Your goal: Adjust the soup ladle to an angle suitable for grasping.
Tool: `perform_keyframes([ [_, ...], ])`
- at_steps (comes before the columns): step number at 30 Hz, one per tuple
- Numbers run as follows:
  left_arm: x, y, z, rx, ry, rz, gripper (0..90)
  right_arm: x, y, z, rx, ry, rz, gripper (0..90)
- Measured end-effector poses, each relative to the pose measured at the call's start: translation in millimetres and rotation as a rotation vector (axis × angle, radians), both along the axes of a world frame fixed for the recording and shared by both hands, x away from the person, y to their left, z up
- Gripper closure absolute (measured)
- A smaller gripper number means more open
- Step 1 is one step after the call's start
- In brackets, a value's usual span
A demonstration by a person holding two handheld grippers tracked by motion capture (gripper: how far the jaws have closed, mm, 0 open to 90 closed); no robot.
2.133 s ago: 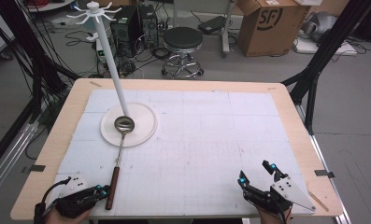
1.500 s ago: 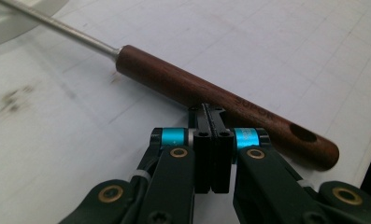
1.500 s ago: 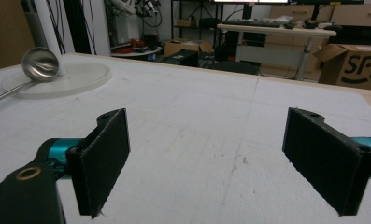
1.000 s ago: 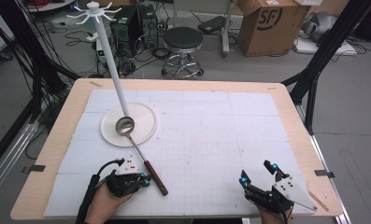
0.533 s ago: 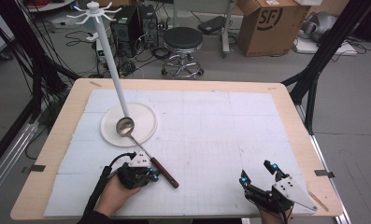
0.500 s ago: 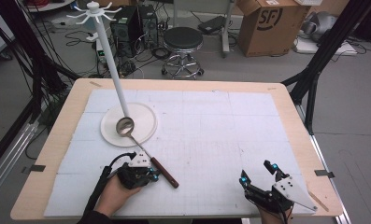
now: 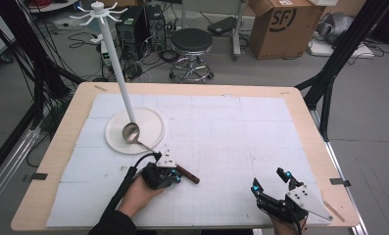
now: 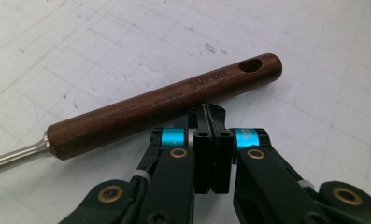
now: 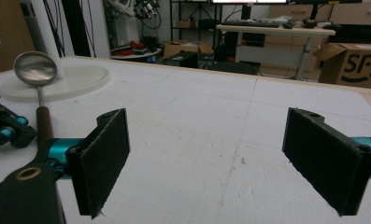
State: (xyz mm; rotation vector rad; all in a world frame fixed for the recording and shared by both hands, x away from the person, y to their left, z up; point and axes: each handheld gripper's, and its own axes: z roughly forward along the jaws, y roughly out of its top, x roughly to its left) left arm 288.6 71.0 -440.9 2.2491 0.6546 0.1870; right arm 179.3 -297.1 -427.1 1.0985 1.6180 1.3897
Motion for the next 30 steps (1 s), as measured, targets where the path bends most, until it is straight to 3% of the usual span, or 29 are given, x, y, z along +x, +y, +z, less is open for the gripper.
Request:
perform_keyframes([
  [7, 9.7, -7.9, -1.2, -0.015, 0.003, 0.000, 89.5, -0.2, 1.4, -0.1, 0.004, 0.005, 0.002, 14.2],
  [8, 11.5, -8.6, -1.9, -0.023, 0.006, 0.000, 89.5, -0.1, 1.4, -0.1, 0.001, 0.004, 0.002, 14.2],
  [9, 15.5, -8.4, -4.0, -0.060, 0.024, 0.008, 89.5, 0.2, 1.6, -0.2, -0.002, 0.005, 0.005, 14.2],
  [14, 21.1, -8.7, -6.9, -0.096, 0.037, 0.035, 89.6, 0.4, 2.3, -0.9, -0.003, 0.010, 0.006, 14.2],
  [25, 27.3, -10.7, -7.6, -0.107, 0.026, 0.044, 89.6, 0.4, 1.5, -1.5, -0.002, 0.014, 0.002, 14.2],
  [30, 32.7, -14.8, -4.5, -0.086, 0.022, 0.032, 89.6, 0.0, 1.5, -1.7, -0.001, 0.014, -0.002, 14.2],
])
